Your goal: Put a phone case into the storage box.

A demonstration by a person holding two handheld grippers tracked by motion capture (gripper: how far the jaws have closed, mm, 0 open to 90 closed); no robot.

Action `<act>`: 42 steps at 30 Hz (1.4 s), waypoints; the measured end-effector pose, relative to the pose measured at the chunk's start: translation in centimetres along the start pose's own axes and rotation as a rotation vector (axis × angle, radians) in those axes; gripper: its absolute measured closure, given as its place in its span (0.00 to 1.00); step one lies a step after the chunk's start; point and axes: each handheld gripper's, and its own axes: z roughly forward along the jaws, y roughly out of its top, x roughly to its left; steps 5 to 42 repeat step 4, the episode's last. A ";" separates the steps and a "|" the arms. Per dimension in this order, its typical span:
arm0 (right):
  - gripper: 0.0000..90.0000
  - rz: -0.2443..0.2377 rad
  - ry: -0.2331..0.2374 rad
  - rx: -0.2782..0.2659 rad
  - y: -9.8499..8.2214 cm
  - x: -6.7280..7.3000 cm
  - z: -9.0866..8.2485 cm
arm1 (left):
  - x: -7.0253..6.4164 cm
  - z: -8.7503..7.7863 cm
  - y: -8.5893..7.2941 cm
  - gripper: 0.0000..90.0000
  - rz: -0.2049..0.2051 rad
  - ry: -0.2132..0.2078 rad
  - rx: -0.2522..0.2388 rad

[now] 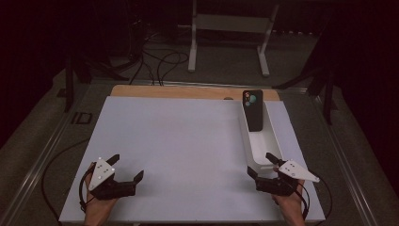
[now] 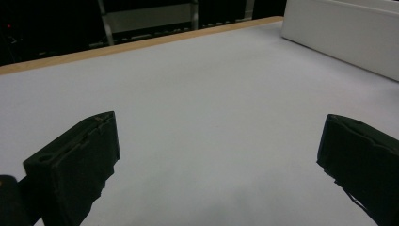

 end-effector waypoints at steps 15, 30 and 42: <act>0.09 0.003 0.002 -0.002 0.0 -0.1 0.1 | 0.1 0.0 -0.1 0.00 -0.007 0.007 0.002; 0.09 0.003 0.002 -0.002 0.0 -0.1 0.1 | 0.1 0.0 -0.1 0.00 -0.007 0.007 0.002; 0.09 0.003 0.002 -0.002 0.0 -0.1 0.1 | 0.1 0.0 -0.1 0.00 -0.007 0.007 0.002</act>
